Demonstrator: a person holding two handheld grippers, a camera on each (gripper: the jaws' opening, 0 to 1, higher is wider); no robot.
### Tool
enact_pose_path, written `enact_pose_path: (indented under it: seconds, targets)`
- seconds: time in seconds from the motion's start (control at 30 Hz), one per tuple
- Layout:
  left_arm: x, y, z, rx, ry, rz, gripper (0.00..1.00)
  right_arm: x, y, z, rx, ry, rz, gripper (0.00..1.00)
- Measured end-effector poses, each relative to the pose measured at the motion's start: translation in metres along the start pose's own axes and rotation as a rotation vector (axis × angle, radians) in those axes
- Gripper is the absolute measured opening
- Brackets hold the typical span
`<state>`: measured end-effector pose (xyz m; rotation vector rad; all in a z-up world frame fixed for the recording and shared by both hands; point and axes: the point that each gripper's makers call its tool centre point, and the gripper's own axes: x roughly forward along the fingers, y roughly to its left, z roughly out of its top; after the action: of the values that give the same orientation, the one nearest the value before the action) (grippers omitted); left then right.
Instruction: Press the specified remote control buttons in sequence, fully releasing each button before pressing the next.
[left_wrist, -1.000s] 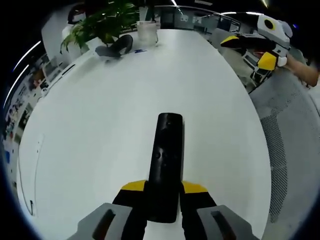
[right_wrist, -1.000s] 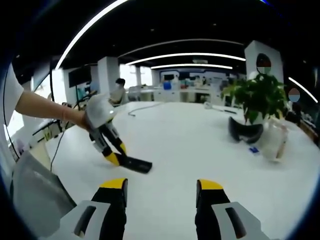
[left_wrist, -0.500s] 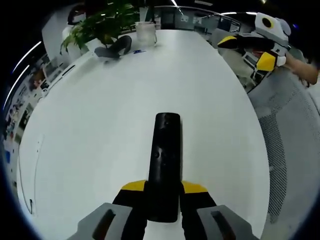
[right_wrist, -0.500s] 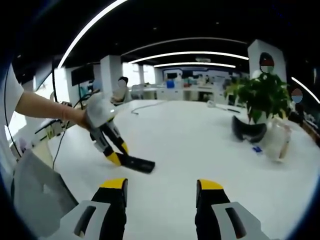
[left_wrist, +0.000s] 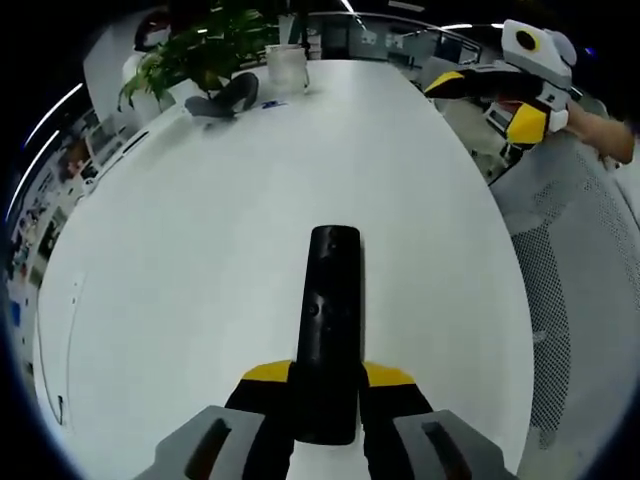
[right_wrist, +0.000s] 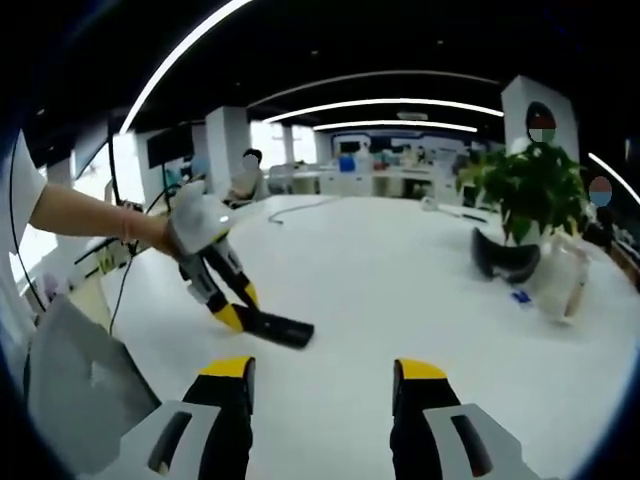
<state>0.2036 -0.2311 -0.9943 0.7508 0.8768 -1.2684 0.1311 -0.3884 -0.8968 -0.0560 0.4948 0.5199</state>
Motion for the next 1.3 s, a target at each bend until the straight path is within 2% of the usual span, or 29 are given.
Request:
enact_pose_path:
  seconds: [0.4, 0.7, 0.93, 1.13, 1.3]
  targets:
    - [0.000, -0.008, 0.000, -0.001, -0.004, 0.006, 0.24, 0.002, 0.004, -0.003, -0.002, 0.018, 0.021, 0.52]
    - [0.000, -0.014, 0.000, 0.006, -0.012, 0.004, 0.24, 0.008, 0.018, -0.012, -0.044, 0.068, 0.088, 0.51]
    - [0.001, -0.015, 0.000, 0.026, -0.013, -0.007, 0.24, 0.004, 0.008, -0.008, -0.015, 0.038, 0.053, 0.50]
    - [0.002, -0.020, 0.001, 0.059, 0.011, -0.021, 0.24, 0.002, 0.002, -0.004, -0.015, 0.023, 0.021, 0.50]
    - [0.001, -0.023, 0.000, 0.057, 0.001, -0.021, 0.24, 0.002, 0.003, -0.003, -0.032, 0.022, 0.010, 0.50]
